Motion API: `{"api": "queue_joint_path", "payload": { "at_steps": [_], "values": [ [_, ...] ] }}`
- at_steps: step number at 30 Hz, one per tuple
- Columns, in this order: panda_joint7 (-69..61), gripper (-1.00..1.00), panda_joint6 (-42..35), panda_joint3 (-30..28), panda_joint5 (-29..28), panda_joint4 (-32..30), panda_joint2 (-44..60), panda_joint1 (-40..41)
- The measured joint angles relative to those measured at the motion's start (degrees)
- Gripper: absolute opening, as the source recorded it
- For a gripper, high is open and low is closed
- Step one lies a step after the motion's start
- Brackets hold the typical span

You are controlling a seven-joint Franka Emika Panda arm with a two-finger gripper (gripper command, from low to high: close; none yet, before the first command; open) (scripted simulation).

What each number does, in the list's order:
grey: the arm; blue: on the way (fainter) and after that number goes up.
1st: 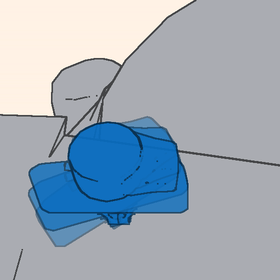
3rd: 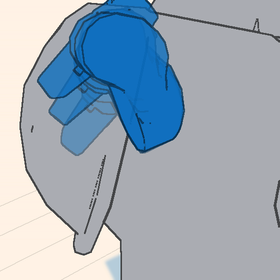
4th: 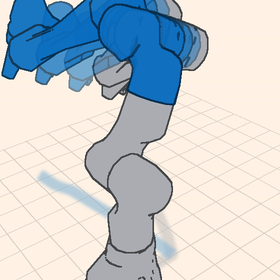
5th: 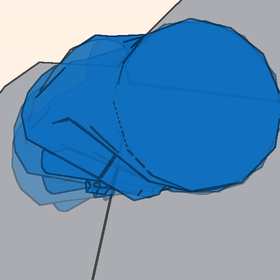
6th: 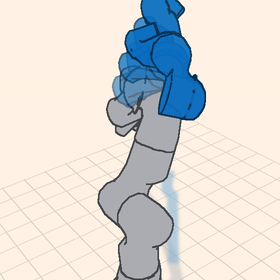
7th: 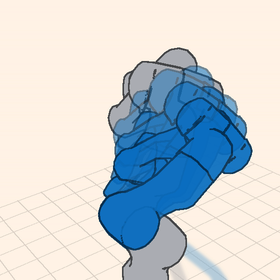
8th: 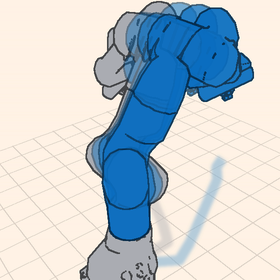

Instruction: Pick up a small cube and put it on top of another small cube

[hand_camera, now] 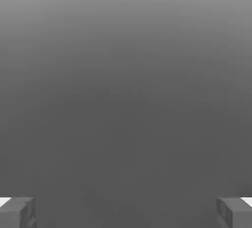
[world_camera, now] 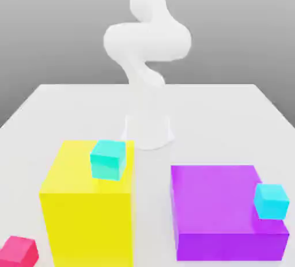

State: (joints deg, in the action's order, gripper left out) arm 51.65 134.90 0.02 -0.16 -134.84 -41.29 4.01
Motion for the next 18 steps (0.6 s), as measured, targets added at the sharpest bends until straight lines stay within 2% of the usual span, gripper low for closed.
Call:
{"api": "queue_joint_path", "payload": {
  "at_steps": [10, 18],
  "values": [
    [26.7, 0.0, 14.1, -1.1, -1.2, -13.4, 21.1, 17.0],
    [46.6, 0.0, 24.9, -5.4, -1.1, -23.8, 37.2, 27.2]
  ]
}}
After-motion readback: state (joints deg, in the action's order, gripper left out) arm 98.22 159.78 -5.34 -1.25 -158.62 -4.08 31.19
